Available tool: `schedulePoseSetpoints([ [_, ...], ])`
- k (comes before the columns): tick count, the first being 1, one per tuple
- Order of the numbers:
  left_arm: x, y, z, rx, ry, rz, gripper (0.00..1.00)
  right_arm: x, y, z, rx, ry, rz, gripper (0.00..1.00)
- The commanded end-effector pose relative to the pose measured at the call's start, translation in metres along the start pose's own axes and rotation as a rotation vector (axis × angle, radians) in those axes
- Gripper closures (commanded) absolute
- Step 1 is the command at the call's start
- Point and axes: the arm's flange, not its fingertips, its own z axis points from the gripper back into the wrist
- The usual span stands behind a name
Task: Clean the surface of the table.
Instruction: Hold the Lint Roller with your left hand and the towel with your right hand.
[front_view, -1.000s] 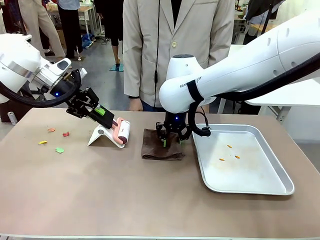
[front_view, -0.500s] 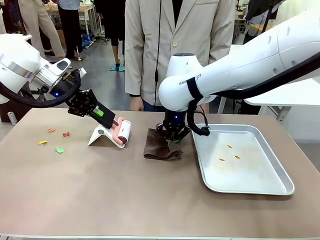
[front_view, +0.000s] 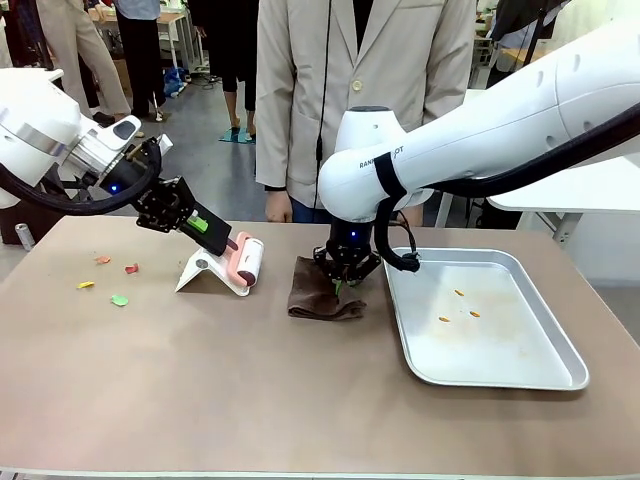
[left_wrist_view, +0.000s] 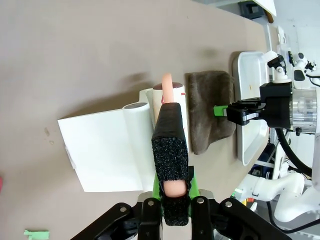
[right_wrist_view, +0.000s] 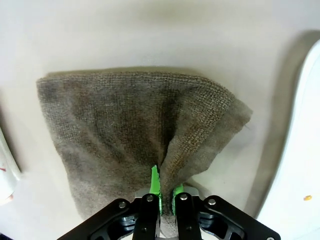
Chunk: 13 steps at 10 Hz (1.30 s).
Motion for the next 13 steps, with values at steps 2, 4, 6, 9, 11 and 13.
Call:
schedulePoseSetpoints([
  [2, -0.015, -0.005, 0.015, -0.075, -0.071, -0.049, 1.00, -0.005, -0.022, 0.007, 0.137, 0.045, 0.037, 1.00],
  [4, -0.028, -0.007, 0.033, -0.154, -0.095, -0.072, 1.00, -0.011, -0.047, 0.024, 0.335, 0.073, 0.026, 1.00],
  [6, -0.043, -0.001, 0.055, -0.270, -0.032, -0.067, 1.00, -0.029, -0.076, 0.050, 0.575, 0.105, -0.012, 1.00],
  [9, -0.061, 0.022, 0.086, -0.397, 0.041, -0.057, 1.00, -0.063, -0.111, 0.077, 0.949, 0.115, 0.138, 1.00],
  [11, -0.087, 0.043, 0.112, -0.508, 0.027, -0.072, 1.00, -0.094, -0.136, 0.079, 1.210, 0.020, 0.415, 1.00],
  [13, -0.122, 0.066, 0.134, -0.586, -0.028, -0.046, 1.00, -0.119, -0.162, 0.074, 1.329, -0.047, 0.595, 1.00],
])
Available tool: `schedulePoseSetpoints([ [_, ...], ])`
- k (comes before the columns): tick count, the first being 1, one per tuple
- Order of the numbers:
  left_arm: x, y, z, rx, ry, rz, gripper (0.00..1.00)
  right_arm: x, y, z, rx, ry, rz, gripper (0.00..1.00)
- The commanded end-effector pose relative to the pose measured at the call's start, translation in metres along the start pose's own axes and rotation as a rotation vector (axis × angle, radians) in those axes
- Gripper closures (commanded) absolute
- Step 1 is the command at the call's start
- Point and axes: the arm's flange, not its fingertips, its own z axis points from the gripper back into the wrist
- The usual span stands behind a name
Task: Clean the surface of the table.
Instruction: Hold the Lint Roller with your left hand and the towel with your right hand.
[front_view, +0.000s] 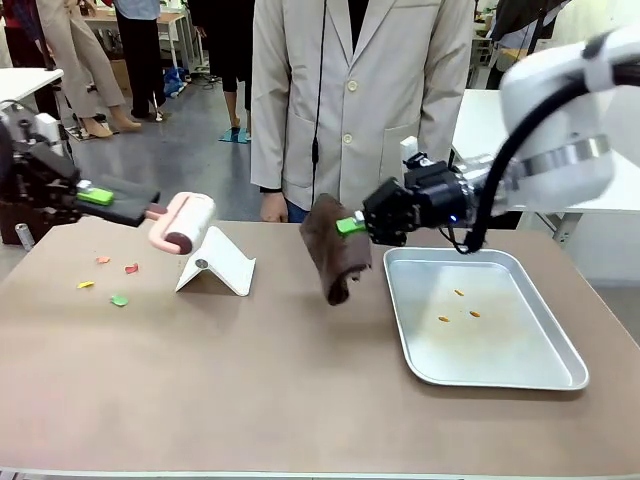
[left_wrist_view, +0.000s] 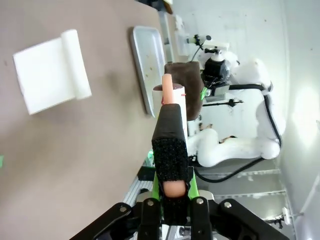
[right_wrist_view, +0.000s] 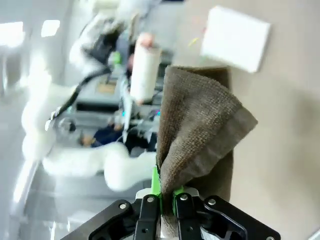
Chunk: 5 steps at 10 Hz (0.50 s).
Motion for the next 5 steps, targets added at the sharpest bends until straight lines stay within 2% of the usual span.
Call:
schedulePoseSetpoints([
  [1, -0.030, 0.005, 0.019, -0.072, -0.072, -0.026, 1.00, -0.035, -0.017, 0.026, 0.125, 0.052, 0.106, 1.00],
  [2, -0.042, 0.011, 0.035, -0.073, -0.096, -0.041, 1.00, -0.049, -0.021, 0.047, 0.164, -0.018, 0.053, 1.00],
  [4, -0.055, 0.027, 0.071, -0.058, -0.061, -0.080, 1.00, -0.080, -0.022, 0.097, 0.220, -0.175, -0.048, 1.00],
  [5, -0.059, 0.039, 0.093, -0.077, -0.046, -0.077, 1.00, -0.095, -0.023, 0.126, 0.243, -0.207, -0.075, 1.00],
])
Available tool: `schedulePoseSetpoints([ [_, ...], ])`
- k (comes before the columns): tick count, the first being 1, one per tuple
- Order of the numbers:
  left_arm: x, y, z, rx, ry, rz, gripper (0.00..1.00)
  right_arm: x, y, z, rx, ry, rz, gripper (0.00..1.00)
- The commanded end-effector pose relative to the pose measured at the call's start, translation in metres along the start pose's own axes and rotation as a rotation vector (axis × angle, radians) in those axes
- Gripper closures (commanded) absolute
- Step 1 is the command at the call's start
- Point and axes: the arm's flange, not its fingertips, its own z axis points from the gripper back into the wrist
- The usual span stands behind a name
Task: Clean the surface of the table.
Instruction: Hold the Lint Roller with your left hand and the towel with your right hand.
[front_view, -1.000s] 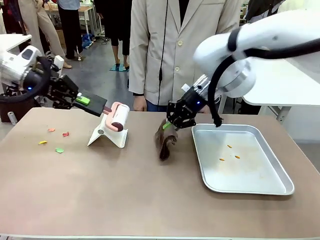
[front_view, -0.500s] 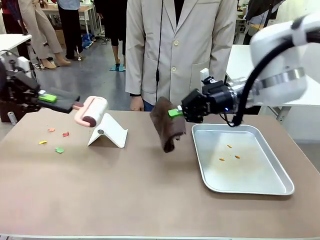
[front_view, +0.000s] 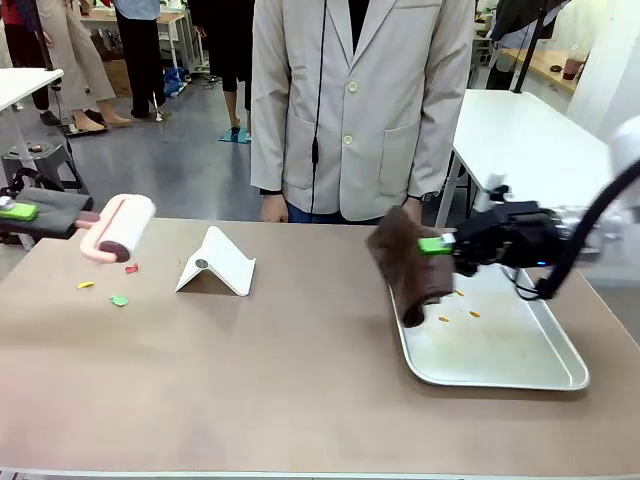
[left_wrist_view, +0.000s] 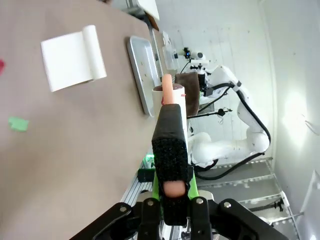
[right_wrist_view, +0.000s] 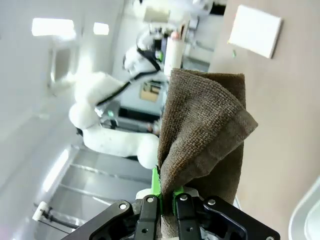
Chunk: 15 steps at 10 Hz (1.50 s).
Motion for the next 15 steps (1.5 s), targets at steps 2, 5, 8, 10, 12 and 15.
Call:
schedulePoseSetpoints([
  [2, -0.003, 0.028, 0.056, -0.047, 0.038, -0.064, 1.00, -0.028, 0.021, 0.089, 0.065, -0.198, -0.114, 1.00],
  [5, -0.024, 0.051, 0.119, -0.137, 0.039, -0.110, 1.00, -0.055, 0.019, 0.168, 0.120, -0.223, -0.085, 1.00],
  [8, -0.036, 0.065, 0.141, -0.199, -0.017, -0.067, 1.00, -0.079, 0.010, 0.206, 0.121, -0.298, -0.051, 1.00],
  [10, -0.029, 0.067, 0.138, -0.197, -0.038, -0.011, 1.00, -0.079, 0.005, 0.201, 0.061, -0.324, -0.131, 1.00],
  [12, -0.040, 0.086, 0.109, -0.177, -0.035, -0.064, 1.00, -0.082, 0.010, 0.205, 0.112, -0.321, -0.086, 1.00],
  [15, -0.040, 0.086, 0.109, -0.177, -0.035, -0.064, 1.00, -0.082, 0.010, 0.205, 0.112, -0.321, -0.086, 1.00],
])
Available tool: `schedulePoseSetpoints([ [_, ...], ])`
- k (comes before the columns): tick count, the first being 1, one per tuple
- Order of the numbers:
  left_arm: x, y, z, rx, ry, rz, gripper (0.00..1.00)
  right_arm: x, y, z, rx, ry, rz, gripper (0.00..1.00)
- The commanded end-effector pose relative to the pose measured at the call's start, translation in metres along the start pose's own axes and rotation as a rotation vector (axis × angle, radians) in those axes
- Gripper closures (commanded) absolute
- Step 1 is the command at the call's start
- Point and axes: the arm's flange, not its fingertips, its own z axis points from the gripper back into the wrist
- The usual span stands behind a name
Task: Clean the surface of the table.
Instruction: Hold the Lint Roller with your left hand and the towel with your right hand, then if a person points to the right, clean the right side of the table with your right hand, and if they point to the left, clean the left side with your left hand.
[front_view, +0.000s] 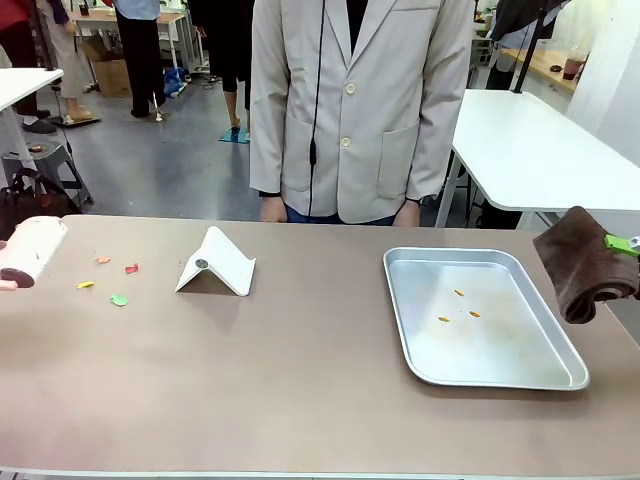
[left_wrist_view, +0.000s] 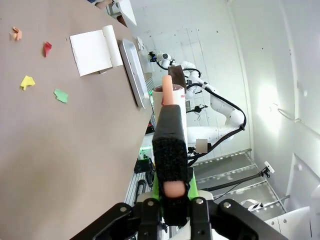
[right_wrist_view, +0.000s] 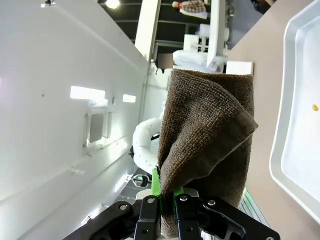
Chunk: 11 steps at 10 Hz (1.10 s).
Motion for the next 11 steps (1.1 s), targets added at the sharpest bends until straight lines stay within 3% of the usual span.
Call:
schedulePoseSetpoints([
  [1, -0.0030, -0.0028, 0.0011, -0.018, -0.009, -0.024, 1.00, -0.0007, 0.0048, -0.0017, 0.012, 0.010, 0.010, 1.00],
  [11, -0.0030, -0.0028, 0.0011, -0.018, -0.009, -0.024, 1.00, -0.0007, 0.0048, -0.0017, 0.012, 0.010, 0.010, 1.00],
])
